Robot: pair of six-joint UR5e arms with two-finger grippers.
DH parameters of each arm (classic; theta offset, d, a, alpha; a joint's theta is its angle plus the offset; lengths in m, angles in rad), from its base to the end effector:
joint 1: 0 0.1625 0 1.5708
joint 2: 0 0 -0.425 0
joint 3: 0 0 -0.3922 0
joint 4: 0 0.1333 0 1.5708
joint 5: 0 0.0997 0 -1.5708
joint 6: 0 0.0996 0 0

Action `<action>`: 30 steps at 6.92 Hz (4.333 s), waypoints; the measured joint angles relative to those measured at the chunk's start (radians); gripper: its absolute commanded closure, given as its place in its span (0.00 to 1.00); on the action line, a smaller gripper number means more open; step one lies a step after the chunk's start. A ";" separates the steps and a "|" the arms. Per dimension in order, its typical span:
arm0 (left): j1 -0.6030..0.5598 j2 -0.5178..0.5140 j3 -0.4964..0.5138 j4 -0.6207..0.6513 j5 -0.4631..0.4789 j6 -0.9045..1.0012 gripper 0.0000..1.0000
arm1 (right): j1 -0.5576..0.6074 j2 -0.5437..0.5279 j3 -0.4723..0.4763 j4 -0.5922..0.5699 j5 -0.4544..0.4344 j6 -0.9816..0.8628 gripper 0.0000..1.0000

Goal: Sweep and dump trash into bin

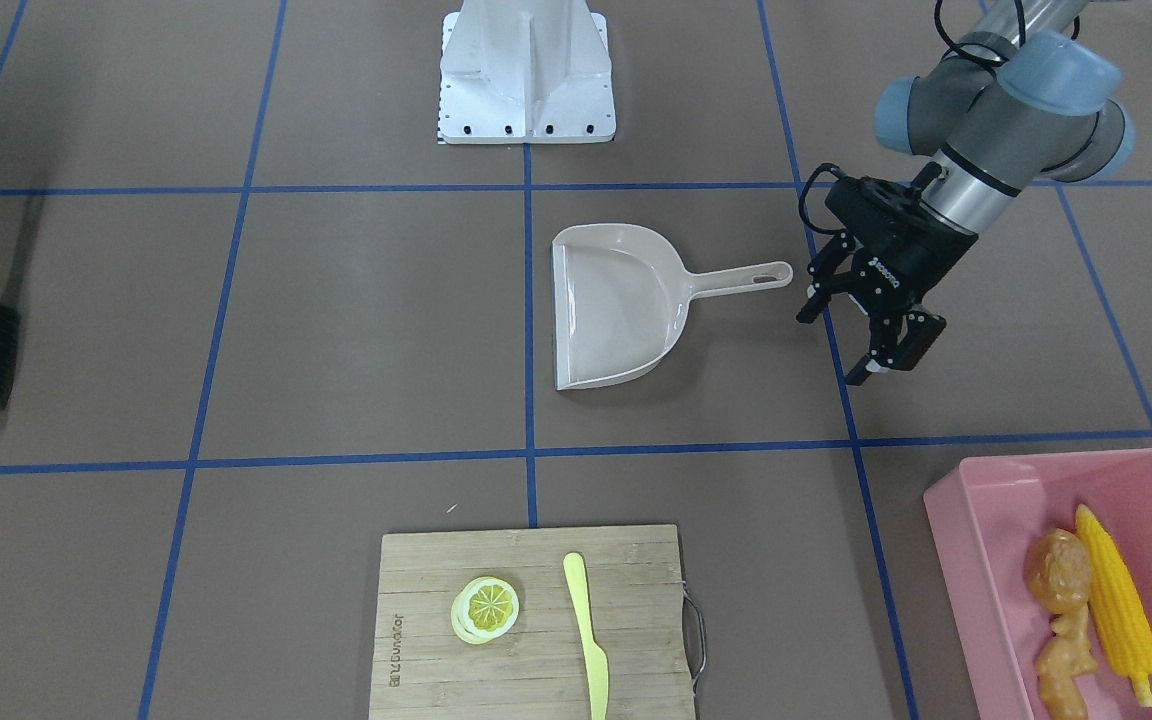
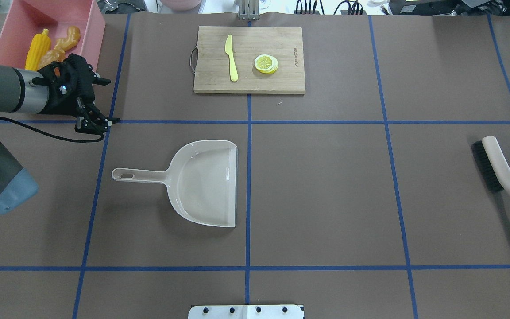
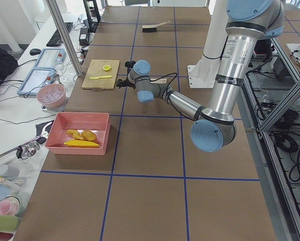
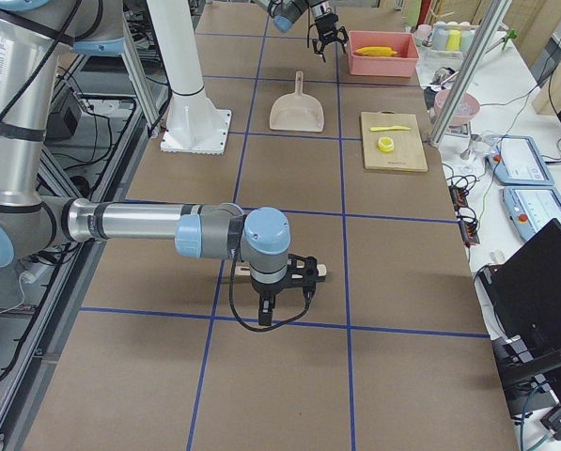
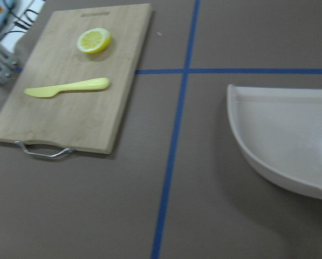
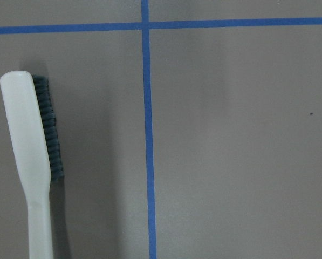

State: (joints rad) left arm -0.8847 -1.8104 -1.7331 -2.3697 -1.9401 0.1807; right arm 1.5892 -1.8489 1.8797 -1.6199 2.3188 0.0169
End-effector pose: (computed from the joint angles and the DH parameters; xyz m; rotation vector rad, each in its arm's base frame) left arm 0.2949 -0.5139 0.3626 1.1167 0.6379 0.9713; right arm 0.0724 -0.3724 0.6339 -0.0169 -0.7480 0.0405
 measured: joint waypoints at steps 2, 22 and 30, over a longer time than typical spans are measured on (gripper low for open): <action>-0.046 0.005 0.000 0.116 0.021 -0.036 0.02 | 0.000 -0.001 -0.003 0.000 0.000 0.000 0.00; -0.714 0.358 0.068 0.788 -0.411 -0.103 0.02 | 0.000 -0.010 -0.016 -0.002 0.019 -0.002 0.00; -0.715 0.346 0.056 0.794 -0.401 -0.097 0.02 | 0.003 -0.009 -0.013 -0.001 0.019 0.000 0.00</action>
State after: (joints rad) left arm -1.6000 -1.4648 -1.6773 -1.5754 -2.3412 0.0841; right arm 1.5919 -1.8577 1.8671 -1.6207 2.3378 0.0165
